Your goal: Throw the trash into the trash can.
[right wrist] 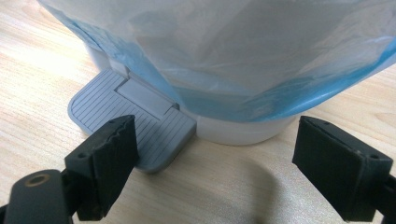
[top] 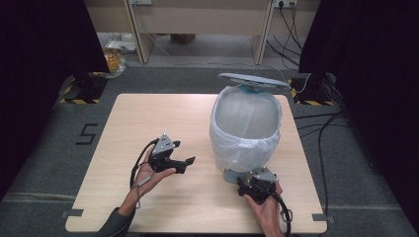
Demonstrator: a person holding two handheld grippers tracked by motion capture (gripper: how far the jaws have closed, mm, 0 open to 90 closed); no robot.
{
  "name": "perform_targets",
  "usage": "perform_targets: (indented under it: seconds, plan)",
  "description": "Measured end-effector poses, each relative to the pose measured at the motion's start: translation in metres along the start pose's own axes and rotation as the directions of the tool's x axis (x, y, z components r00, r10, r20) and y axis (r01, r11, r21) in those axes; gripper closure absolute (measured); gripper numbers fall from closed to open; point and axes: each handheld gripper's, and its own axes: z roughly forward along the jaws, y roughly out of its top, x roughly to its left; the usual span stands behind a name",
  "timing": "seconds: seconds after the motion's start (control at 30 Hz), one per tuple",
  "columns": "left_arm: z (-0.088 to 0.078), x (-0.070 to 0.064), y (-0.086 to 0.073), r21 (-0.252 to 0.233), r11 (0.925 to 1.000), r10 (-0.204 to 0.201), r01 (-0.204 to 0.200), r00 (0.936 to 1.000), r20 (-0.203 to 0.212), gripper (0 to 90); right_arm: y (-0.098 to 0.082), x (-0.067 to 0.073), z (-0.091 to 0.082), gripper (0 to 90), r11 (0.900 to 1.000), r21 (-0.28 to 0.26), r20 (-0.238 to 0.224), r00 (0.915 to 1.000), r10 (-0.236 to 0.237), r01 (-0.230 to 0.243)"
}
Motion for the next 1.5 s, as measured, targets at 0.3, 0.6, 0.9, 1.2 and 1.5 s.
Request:
perform_targets:
  seconds: [0.3, 0.6, 0.9, 1.2, 1.5]
  plan:
    - [0.012, 0.004, -0.029, 0.088, 0.9959, 0.026, -0.022, 0.9986, -0.047, 16.5, 0.0, 0.0, 0.0, 13.9, 1.0, 0.0, 0.001, 1.0, 0.002, -0.002]
    - [0.016, 0.02, -0.052, 0.156, 0.9878, 0.006, 0.008, 0.9961, -0.088, 16.6, 0.0, 0.0, 0.0, 13.9, 1.0, -0.001, 0.0, 1.0, 0.003, -0.003]
    - [0.002, 0.025, -0.059, 0.178, 0.9838, 0.005, 0.018, 0.9914, -0.131, 16.5, 0.0, -0.001, 0.001, 13.9, 1.0, -0.001, -0.007, 1.0, 0.003, -0.003]
    - [-0.006, 0.031, -0.072, 0.2, 0.9785, -0.019, 0.048, 0.9889, -0.147, 16.5, 0.0, -0.001, 0.001, 13.9, 1.0, 0.0, -0.01, 0.9999, 0.004, -0.004]
    - [-0.008, 0.034, -0.085, 0.225, 0.9717, -0.047, 0.071, 0.9927, -0.111, 14.7, 0.0, -0.001, 0.0, 14.4, 1.0, -0.003, -0.007, 1.0, 0.0, 0.0]
